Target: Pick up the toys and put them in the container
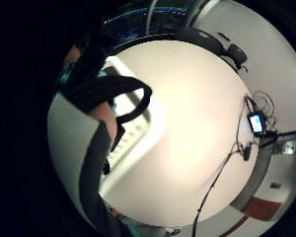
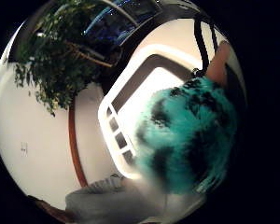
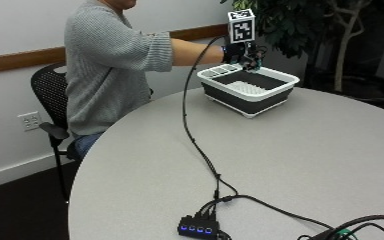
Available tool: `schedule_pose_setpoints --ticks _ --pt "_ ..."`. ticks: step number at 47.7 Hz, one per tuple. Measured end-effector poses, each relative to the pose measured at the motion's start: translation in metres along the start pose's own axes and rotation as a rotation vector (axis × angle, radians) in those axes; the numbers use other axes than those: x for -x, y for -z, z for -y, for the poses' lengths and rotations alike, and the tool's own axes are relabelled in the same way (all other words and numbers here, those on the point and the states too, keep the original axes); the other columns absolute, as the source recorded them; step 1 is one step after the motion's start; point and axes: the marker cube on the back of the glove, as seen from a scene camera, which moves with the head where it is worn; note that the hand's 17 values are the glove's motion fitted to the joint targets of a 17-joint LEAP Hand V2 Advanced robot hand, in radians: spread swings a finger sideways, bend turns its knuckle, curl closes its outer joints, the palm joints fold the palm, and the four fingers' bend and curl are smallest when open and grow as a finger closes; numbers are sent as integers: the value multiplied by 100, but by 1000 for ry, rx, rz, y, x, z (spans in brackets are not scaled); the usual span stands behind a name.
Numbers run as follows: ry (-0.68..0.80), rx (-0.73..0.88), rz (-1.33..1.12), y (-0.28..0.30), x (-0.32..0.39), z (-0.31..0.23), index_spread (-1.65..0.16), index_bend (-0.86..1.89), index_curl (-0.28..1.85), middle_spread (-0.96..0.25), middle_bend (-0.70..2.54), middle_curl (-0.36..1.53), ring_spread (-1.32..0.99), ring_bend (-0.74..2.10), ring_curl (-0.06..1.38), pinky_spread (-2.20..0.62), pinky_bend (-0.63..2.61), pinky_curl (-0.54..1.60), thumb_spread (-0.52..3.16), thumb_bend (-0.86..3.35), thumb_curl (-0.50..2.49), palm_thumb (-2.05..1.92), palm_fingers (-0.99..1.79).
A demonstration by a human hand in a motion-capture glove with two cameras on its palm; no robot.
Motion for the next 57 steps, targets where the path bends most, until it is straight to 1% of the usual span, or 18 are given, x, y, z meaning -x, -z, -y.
schedule_pose_setpoints --ticks 6,11,12,13,14,15,17,19,23,28,32,34,38,40,45,49,53,57 --pt "69 39 -73 -32 61 21 -36 42 84 -34 67 71 -54 82 49 -36 116 51 103 4 69 58 68" --pt "71 111 -91 -50 71 23 -37 37 86 -34 66 73 -53 83 51 -35 117 50 106 2 69 56 61" --pt "65 135 -90 -53 70 22 -37 32 84 -34 66 73 -51 76 49 -34 115 49 110 0 67 52 48" --pt "56 159 -88 -56 68 21 -37 33 86 -34 68 74 -50 76 51 -33 116 50 111 -1 67 51 46" --pt "50 184 -86 -58 67 20 -38 35 85 -33 62 71 -47 64 47 -29 114 50 116 -5 63 42 25" --pt "50 209 -86 -60 65 18 -38 37 86 -32 54 70 -45 62 49 -26 115 52 118 -7 61 37 12" --pt "70 253 -91 -63 61 13 -38 31 84 -29 36 64 -36 53 48 -17 120 54 119 -11 56 23 -23" --pt "85 269 -84 -65 58 9 -38 22 78 -25 26 59 -29 39 43 -12 120 51 119 -11 52 14 -34" --pt "76 235 -48 -64 58 5 -39 14 68 -21 16 53 -20 24 35 -4 112 45 121 -8 47 2 -30" --pt "94 209 -29 -56 54 -4 -38 16 63 -19 15 49 -14 16 31 2 101 41 124 -6 42 -5 -21" --pt "60 186 -121 -44 35 -17 -38 16 60 -18 14 46 -11 16 29 6 96 39 127 -5 39 -6 -17" --pt "34 165 -184 -33 18 -28 -38 16 59 -18 15 45 -10 15 29 6 94 37 129 -5 37 -7 -16" --pt "127 127 -30 -5 -5 -65 -38 16 56 -17 15 43 -8 16 28 7 91 36 130 -5 34 -7 -15" --pt "128 100 -20 11 -31 -88 -38 16 55 -17 15 42 -8 16 28 8 90 36 131 -5 33 -8 -14" --pt "51 50 -86 49 -114 -149 -37 16 53 -16 15 40 -7 16 27 9 88 35 133 -5 30 -8 -13" --pt "-79 22 -161 70 -177 -196 -38 17 51 -16 15 38 -7 17 26 9 86 34 134 -5 27 -8 -12" --pt "-207 3 -211 84 -220 -229 -38 18 50 -16 16 37 -7 17 26 9 84 34 135 -5 26 -8 -9" --pt "-238 -7 -216 90 -236 -251 -38 19 49 -16 16 36 -8 16 25 10 84 33 137 -5 24 -7 -8"
